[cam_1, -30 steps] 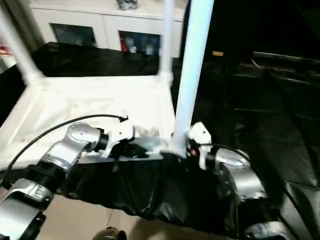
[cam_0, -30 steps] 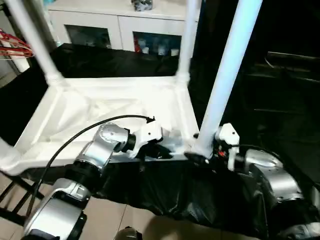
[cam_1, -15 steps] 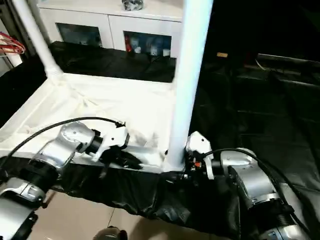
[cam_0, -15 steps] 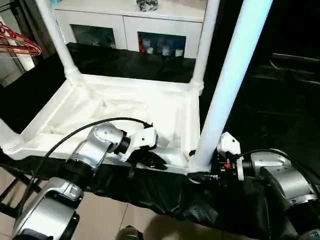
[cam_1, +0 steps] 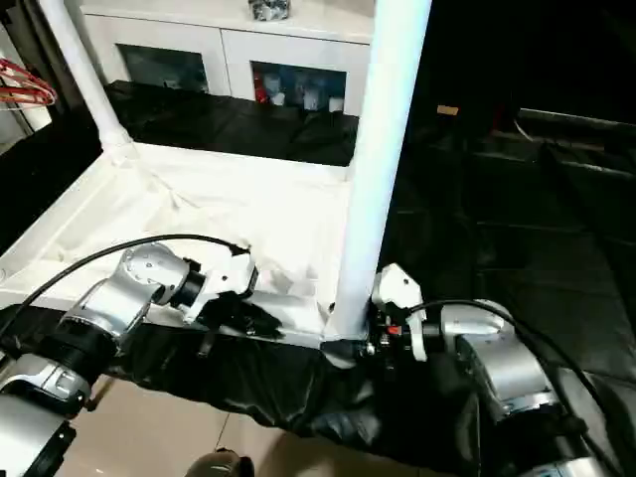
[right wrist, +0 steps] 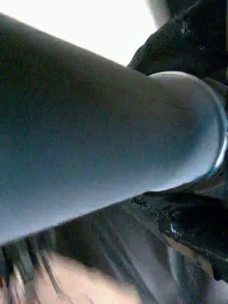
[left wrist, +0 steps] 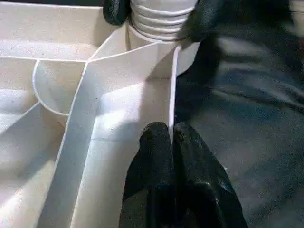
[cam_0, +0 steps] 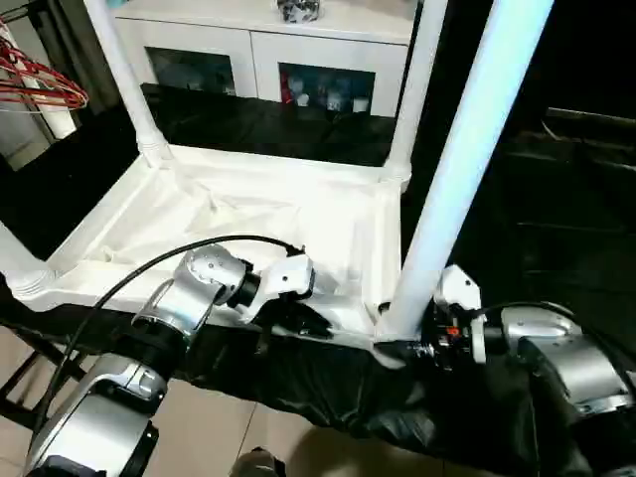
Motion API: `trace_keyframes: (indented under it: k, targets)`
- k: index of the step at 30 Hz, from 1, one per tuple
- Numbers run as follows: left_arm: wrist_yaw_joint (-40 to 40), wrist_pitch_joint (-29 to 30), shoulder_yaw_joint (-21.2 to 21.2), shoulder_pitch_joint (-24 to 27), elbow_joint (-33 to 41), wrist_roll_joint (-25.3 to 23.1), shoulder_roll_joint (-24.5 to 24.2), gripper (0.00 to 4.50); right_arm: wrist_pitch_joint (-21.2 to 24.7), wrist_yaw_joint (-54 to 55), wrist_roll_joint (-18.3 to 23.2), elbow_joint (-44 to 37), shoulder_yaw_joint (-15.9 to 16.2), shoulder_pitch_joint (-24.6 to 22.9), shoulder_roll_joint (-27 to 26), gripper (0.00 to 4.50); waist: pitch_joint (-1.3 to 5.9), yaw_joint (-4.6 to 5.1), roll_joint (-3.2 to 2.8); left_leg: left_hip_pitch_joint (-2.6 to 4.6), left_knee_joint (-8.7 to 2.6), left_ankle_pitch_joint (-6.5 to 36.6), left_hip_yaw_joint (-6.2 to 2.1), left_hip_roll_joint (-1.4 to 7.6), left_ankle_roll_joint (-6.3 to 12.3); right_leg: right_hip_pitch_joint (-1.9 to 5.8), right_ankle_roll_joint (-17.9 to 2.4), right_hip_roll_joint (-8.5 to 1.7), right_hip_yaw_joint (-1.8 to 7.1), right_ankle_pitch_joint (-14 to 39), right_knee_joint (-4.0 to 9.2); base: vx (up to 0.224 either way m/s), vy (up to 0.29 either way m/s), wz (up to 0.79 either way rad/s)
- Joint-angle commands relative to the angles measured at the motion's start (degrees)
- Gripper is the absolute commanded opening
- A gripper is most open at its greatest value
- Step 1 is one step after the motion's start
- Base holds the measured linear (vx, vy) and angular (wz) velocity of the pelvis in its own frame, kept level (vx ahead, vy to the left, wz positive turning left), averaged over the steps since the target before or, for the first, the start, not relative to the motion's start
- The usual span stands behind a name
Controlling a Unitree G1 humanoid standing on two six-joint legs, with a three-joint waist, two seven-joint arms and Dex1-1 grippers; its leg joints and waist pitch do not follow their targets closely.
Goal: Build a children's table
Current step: Rotate leg to tighten
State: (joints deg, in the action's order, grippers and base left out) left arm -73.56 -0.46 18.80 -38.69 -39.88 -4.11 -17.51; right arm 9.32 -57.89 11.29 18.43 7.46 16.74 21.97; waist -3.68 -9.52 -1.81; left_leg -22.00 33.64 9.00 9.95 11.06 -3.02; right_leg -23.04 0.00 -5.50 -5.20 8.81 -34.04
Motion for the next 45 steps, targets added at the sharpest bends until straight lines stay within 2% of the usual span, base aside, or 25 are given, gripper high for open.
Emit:
trace_keyframes:
  k: [1, 2, 3, 4, 5, 6, 7, 8, 11, 12, 13, 14, 20, 22, 23, 26, 28, 30, 32, 35, 36, 38, 43, 44, 45]
  targets:
    - [7.6, 1.5, -1.2, -3.0, 0.2, 0.7, 4.7, 0.00, -0.8, 9.2, -2.7, 4.1, 1.3, 1.6, -4.8, 2.72, 3.73, 1.08, 0.68, 1.42, -4.62, 24.5, -1.53, 2.01, -1.84, 2.12, -7.5, -4.40, 1.83, 33.5, 5.79, 0.000, 0.000, 0.00]
    - [9.0, 1.9, -1.3, -3.2, -0.1, 0.4, 5.5, 0.00, -0.3, 12.5, -3.1, 5.4, 0.6, 2.2, -6.1, 2.71, 3.73, 1.29, 0.69, 1.38, -4.64, 24.6, -1.49, 1.97, -1.82, 2.15, -6.8, -4.38, 1.79, 34.2, 6.04, 0.000, 0.000, 0.00]
    - [10.8, 2.3, -1.4, -3.6, -0.6, 0.1, 6.4, 0.00, 0.5, 16.7, -3.5, 7.0, -0.4, 2.9, -7.9, 2.71, 3.75, 1.61, 0.37, 1.72, -4.62, 25.2, -1.56, 2.06, -1.83, 1.69, -6.5, -4.47, 1.83, 34.5, 6.29, 0.000, 0.000, 0.00]
    - [12.9, 2.8, -1.4, -3.8, -1.1, -0.2, 7.6, 0.00, 0.6, 20.5, -3.7, 8.8, -1.4, 3.6, -9.7, 2.71, 3.70, 1.93, 0.30, 1.70, -4.58, 25.6, -1.57, 1.99, -1.95, 1.62, -6.6, -4.40, 1.75, 34.5, 6.37, 0.000, 0.000, 0.00]
    - [12.9, 2.8, -1.4, -3.8, -1.1, -0.2, 7.6, 0.00, 0.6, 20.5, -3.7, 8.8, -1.4, 3.6, -9.7, 2.71, 3.70, 2.34, 0.45, 1.53, -4.63, 26.2, -1.76, 1.86, -2.04, 1.93, -6.2, -4.35, 1.41, 35.0, 6.47, 0.000, 0.000, 0.00]
    - [16.4, 3.5, -1.4, -4.3, -1.9, -0.8, 9.4, 0.00, 0.3, 26.8, -4.4, 11.7, -2.6, 4.8, -12.4, 2.71, 3.86, 2.35, 0.27, 1.72, -4.64, 26.1, -1.68, 1.88, -1.70, 1.91, -5.9, -4.32, 1.48, 34.2, 6.57, 0.000, 0.000, 0.00]
    - [16.4, 3.5, -1.4, -4.3, -1.9, -0.8, 9.4, 0.00, 0.3, 26.8, -4.4, 11.7, -2.6, 4.8, -12.4, 2.71, 3.82, 2.67, 0.17, 1.88, -4.75, 26.3, -1.63, 1.94, -1.61, 1.67, -6.6, -4.26, 1.48, 32.9, 6.68, 0.000, 0.000, 0.00]
    - [18.4, 3.8, -1.4, -4.5, -2.4, -1.2, 10.4, 0.00, -0.1, 30.0, -5.0, 13.3, -3.0, 5.5, -13.7, 2.71, 3.82, 2.82, 0.13, 1.70, -4.80, 26.5, -1.72, 1.95, -1.77, 1.86, -6.8, -4.21, 1.39, 32.3, 6.55, 0.000, 0.000, 0.00]
    - [22.3, 4.2, -1.5, -4.9, -3.4, -2.4, 12.5, 0.00, -2.4, 36.9, -6.7, 16.9, -4.3, 7.1, -16.7, 2.71, 3.83, 3.24, -0.01, 1.89, -4.86, 27.6, -1.69, 1.88, -1.71, 1.80, -6.9, -4.08, 1.34, 31.6, 6.67, 0.000, 0.000, 0.00]
    - [23.5, 4.3, -1.4, -4.9, -3.6, -2.8, 13.4, 0.00, -3.9, 39.5, -7.4, 18.3, -4.5, 7.7, -18.1, 2.71, 3.73, 3.53, -0.06, 1.96, -4.93, 28.6, -1.67, 1.93, -1.90, 1.54, -7.2, -4.12, 1.45, 31.3, 6.71, 0.000, 0.000, 0.00]
    - [24.4, 4.1, -1.1, -4.8, -3.4, -3.2, 14.1, 0.00, -5.7, 42.1, -8.3, 19.6, -4.7, 8.3, -19.5, 2.71, 3.79, 3.49, -0.14, 2.01, -4.91, 28.8, -1.72, 1.94, -2.06, 1.53, -7.2, -4.16, 1.46, 31.2, 6.69, 0.000, 0.000, 0.00]
    - [24.1, 3.9, -0.9, -4.4, -2.9, -3.1, 14.4, 0.00, -6.5, 42.6, -8.4, 20.0, -4.9, 8.6, -20.2, 3.05, 3.81, 3.53, -0.07, 2.07, -4.93, 28.7, -1.64, 1.90, -1.94, 1.46, -7.3, -4.12, 1.58, 30.7, 6.74, 0.000, 0.000, 0.00]
    - [21.2, 3.1, -0.4, -3.1, -1.3, -2.3, 13.5, 0.00, -7.2, 40.7, -6.7, 19.4, -5.3, 8.9, -20.7, 3.58, 3.95, 3.23, -0.14, 1.74, -5.12, 27.0, -1.37, 2.00, -1.08, 1.79, -8.6, -4.00, 2.08, 26.2, 6.16, 0.000, 0.000, 0.00]
    - [18.1, 2.0, 0.2, -2.0, 0.0, -1.8, 12.1, 0.00, -7.9, 37.3, -7.2, 18.0, -3.9, 8.5, -19.3, 3.76, 4.18, 3.04, -0.14, 1.54, -5.17, 25.8, -1.38, 2.14, -0.92, 2.15, -9.5, -4.02, 2.19, 23.1, 5.64, 0.000, 0.000, 0.00]
    - [16.4, 1.1, 0.6, -1.4, 0.7, -1.5, 11.3, 0.00, -8.2, 35.2, -7.3, 17.2, -3.1, 8.2, -18.4, 3.76, 4.26, 3.08, -0.10, 1.17, -5.19, 24.2, -1.24, 2.11, -0.66, 2.35, -10.0, -3.94, 2.32, 20.9, 5.30, 0.000, 0.000, 0.00]
    - [12.8, 0.2, 1.1, -0.5, 2.0, -1.1, 9.2, 0.00, -8.9, 27.9, -7.3, 14.8, -1.0, 7.1, -15.2, 3.76, 4.50, 2.73, -0.03, 1.19, -4.83, 21.1, -0.82, 2.18, 0.68, 2.47, -11.7, -3.90, 2.54, 15.9, 4.73, 0.000, 0.000, 0.00]
    - [9.9, -0.5, 1.2, -0.4, 2.3, -1.0, 7.0, 0.00, -8.7, 19.0, -5.8, 11.5, 0.8, 5.5, -11.2, 3.76, 4.57, 2.71, 0.17, 0.94, -4.72, 19.2, -0.71, 2.16, 1.58, 2.93, -12.2, -3.81, 2.50, 14.0, 4.42, 0.000, 0.000, 0.00]
    - [8.3, -0.9, 1.1, -0.4, 2.4, -0.9, 6.1, 0.00, -9.1, 15.0, -4.9, 10.0, 1.3, 4.7, -9.5, 3.76, 4.67, 2.32, 0.23, 1.15, -4.44, 17.2, -0.41, 2.32, 2.75, 2.78, -13.1, -3.73, 2.57, 12.3, 4.21, 0.000, 0.000, 0.00]
    - [7.4, -1.0, 1.0, -0.5, 2.4, -0.7, 5.6, 0.00, -9.0, 12.8, -4.2, 8.9, 1.6, 4.2, -8.6, 3.76, 4.66, 2.13, 0.17, 0.92, -4.40, 16.1, -0.41, 2.29, 3.07, 2.99, -13.3, -3.68, 2.44, 12.1, 4.08, 0.000, 0.000, 0.00]
    - [5.2, -1.5, 0.9, -0.6, 2.5, -0.2, 4.4, 0.00, -8.5, 7.0, -2.3, 6.0, 2.3, 3.0, -6.1, 3.76, 4.63, 1.41, 0.19, 1.07, -4.43, 16.4, -0.42, 2.49, 2.87, 2.95, -12.8, -3.73, 2.43, 14.4, 4.26, 0.000, 0.000, 0.00]
    - [1.6, -2.2, 1.1, -0.6, 3.3, 0.4, 2.5, 0.00, -7.3, -0.6, -0.7, 2.1, 3.8, 1.5, -2.1, 3.76, 4.49, 1.09, 0.27, 1.25, -4.55, 17.1, -0.47, 2.52, 2.62, 3.05, -12.4, -3.55, 2.39, 15.7, 4.47, 0.000, 0.000, 0.00]
    - [-1.1, -2.3, 1.2, -0.8, 3.4, 0.9, 1.2, 0.00, -6.5, -5.7, 0.1, -0.2, 4.9, 0.8, 0.9, 3.76, 4.44, 0.69, 0.21, 1.36, -4.51, 17.7, -0.35, 2.68, 3.17, 2.62, -12.1, -3.58, 2.57, 16.5, 4.40, 0.000, 0.000, 0.00]
    - [-4.4, -3.0, 1.5, -0.9, 3.0, 1.2, -0.5, 0.00, -4.0, -11.3, 1.4, -3.6, 6.1, 0.1, 4.3, 3.76, 4.42, 0.29, 0.32, 1.24, -4.66, 18.5, -0.57, 2.70, 2.19, 2.71, -11.8, -3.81, 2.56, 19.4, 4.58, 0.000, 0.000, 0.00]
    - [-5.3, -3.1, 1.6, -0.8, 3.1, 1.4, -0.8, 0.00, -3.3, -12.3, 1.6, -4.4, 6.3, -0.1, 4.8, 3.50, 4.41, 0.12, 0.26, 1.40, -4.67, 18.7, -0.52, 2.77, 2.08, 2.53, -11.7, -3.88, 2.65, 19.7, 4.66, 0.000, 0.000, 0.00]
    - [-5.9, -3.1, 1.7, -0.6, 3.3, 1.4, -1.1, 0.00, -2.6, -13.1, 1.9, -5.0, 6.5, -0.3, 5.2, 3.50, 4.43, -0.04, 0.26, 1.39, -4.67, 18.6, -0.55, 2.78, 2.08, 2.58, -11.7, -3.88, 2.69, 19.6, 4.65, 0.000, 0.000, 0.00]
